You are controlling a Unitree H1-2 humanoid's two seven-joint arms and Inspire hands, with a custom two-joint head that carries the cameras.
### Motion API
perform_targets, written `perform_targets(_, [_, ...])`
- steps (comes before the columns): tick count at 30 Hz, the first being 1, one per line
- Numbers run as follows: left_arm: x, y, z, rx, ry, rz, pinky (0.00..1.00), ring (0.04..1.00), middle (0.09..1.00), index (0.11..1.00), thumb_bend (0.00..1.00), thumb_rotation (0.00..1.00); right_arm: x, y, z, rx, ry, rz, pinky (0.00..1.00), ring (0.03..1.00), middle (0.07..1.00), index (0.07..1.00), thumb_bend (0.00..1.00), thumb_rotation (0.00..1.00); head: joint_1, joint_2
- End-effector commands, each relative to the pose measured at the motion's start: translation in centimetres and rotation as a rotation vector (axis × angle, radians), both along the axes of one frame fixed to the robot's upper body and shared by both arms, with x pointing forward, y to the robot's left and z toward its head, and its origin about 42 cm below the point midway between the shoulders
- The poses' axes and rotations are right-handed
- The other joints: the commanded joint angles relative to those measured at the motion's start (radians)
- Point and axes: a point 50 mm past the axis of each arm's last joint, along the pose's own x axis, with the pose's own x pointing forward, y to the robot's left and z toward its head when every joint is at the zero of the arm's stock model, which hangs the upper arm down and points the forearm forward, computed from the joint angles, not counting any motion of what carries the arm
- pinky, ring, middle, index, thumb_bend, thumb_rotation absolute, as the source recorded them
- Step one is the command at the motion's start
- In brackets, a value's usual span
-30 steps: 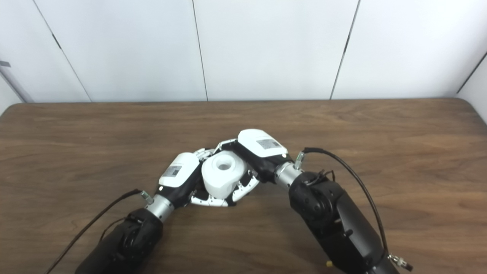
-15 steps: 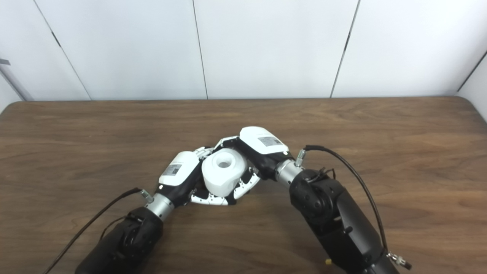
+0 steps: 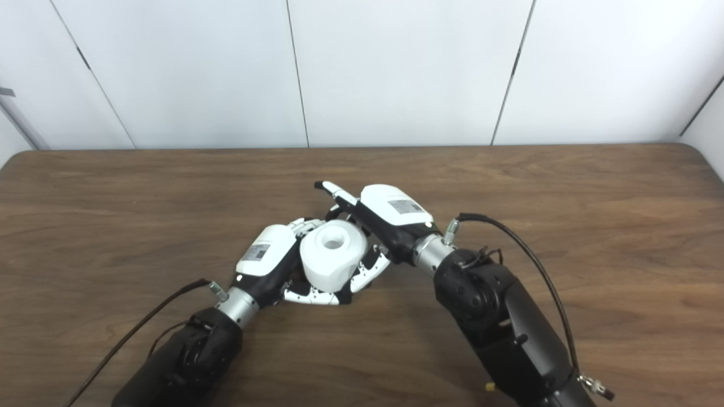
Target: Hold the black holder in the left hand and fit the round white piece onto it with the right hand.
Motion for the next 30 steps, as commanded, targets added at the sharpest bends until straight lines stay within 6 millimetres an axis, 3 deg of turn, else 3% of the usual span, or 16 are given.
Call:
perform_targets(1, [-2.5, 0.4, -4.5, 0.143, 0.198, -0.033, 0.90, 0.868, 0.859, 0.482, 0.52, 0.06, 0.4, 0.1, 2.2, 0.028, -0.098, 0.014, 0.52, 0.653, 0.811, 1.000, 0.88, 0.12, 0.000, 0.000])
perform_targets(10, [-2.4, 0.4, -4.5, 0.135, 0.198, -0.030, 0.90, 0.866, 0.860, 0.482, 0.52, 0.06, 0.3, -1.0, 2.5, -0.018, -0.067, 0.010, 0.51, 0.658, 0.827, 1.000, 0.92, 0.14, -0.005, 0.001])
perform_targets(12, [-2.3, 0.4, -4.6, 0.133, 0.198, -0.030, 0.89, 0.859, 0.855, 0.482, 0.52, 0.06, 0.3, -1.7, 2.4, -0.033, -0.047, 0.006, 0.54, 0.709, 0.867, 1.000, 0.92, 0.15, -0.006, 0.000])
perform_targets(21, [-2.1, 0.4, -4.4, 0.128, 0.204, -0.019, 0.92, 0.870, 0.853, 0.483, 0.52, 0.06, -0.1, -6.5, 2.1, -0.130, 0.036, 0.006, 0.66, 0.883, 0.994, 1.000, 0.97, 0.16, -0.002, -0.002])
perform_targets(27, [-2.0, 0.5, -4.4, 0.128, 0.198, -0.014, 0.91, 0.869, 0.849, 0.483, 0.52, 0.06, -0.7, -9.8, 3.9, -0.224, 0.120, -0.003, 0.72, 0.946, 1.000, 1.000, 0.99, 0.13, -0.003, -0.002])
perform_targets(30, [-2.0, 0.6, -4.3, 0.136, 0.197, -0.013, 0.90, 0.866, 0.848, 0.483, 0.52, 0.06, -0.7, -11.3, 5.0, -0.186, 0.118, -0.020, 0.69, 0.934, 1.000, 1.000, 0.97, 0.09, -0.003, -0.002])
